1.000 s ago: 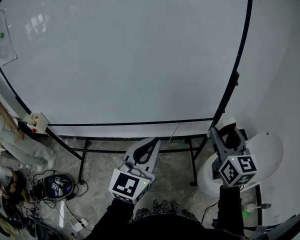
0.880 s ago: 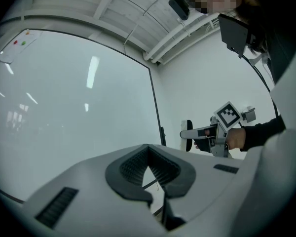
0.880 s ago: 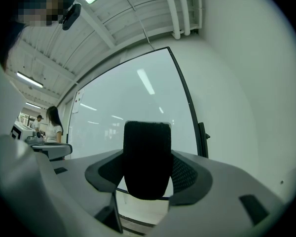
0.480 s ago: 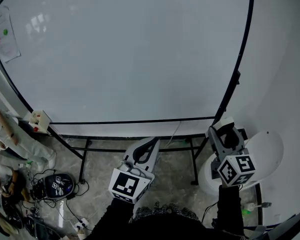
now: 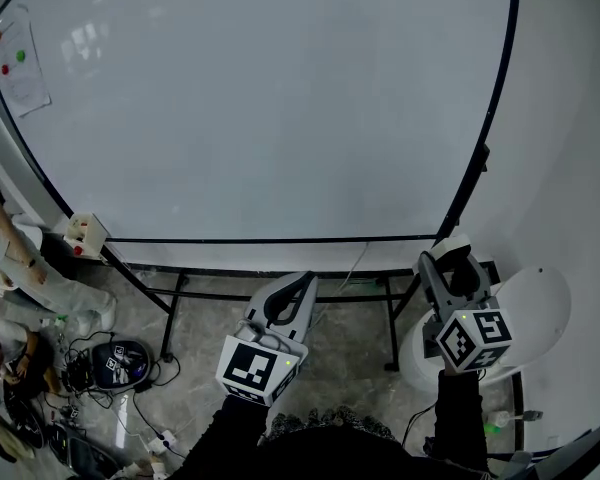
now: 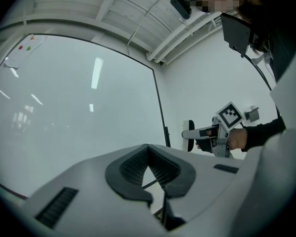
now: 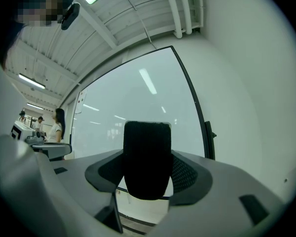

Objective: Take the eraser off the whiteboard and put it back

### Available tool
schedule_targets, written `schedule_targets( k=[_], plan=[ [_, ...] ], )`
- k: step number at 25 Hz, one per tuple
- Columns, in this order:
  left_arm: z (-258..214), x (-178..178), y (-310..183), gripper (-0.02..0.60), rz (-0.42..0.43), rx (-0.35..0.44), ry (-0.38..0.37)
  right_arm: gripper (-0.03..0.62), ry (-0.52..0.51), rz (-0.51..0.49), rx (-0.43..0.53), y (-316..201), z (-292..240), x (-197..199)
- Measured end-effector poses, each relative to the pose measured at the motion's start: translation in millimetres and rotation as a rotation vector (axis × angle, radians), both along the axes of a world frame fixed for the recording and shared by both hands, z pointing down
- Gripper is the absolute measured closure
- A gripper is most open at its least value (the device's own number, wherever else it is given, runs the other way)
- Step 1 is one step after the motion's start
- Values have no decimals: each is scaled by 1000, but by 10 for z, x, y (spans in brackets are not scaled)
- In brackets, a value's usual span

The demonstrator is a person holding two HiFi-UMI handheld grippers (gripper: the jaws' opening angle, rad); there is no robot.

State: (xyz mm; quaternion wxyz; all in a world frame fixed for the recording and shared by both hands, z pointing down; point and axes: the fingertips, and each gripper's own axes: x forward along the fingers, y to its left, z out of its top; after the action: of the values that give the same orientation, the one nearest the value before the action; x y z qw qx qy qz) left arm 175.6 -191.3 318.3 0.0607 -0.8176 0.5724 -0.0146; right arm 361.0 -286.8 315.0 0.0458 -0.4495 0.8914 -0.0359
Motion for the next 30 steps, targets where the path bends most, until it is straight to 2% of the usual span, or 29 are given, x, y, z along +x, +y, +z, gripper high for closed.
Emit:
schedule_targets(
  k=[3,7,14,17,30],
  plan=[
    [19,-18,-6,580,-19,-5,24,327,0,-8,-2,-18,17,-2],
    [40,-33,-29,580,-31,-9,11,327,1,-22,-9,-64,49,-14],
    [51,-66,-83,580,-77,-13,34,326,2,-56,-11,-169,64,-62],
    [54,-109,-88,580,-97,-15,16,326,-1,-70,-13,-234,69,-97],
    [183,-316,-6,580,-239,-57,28,326,-9,-183,-49,-431,248,-411]
  ],
)
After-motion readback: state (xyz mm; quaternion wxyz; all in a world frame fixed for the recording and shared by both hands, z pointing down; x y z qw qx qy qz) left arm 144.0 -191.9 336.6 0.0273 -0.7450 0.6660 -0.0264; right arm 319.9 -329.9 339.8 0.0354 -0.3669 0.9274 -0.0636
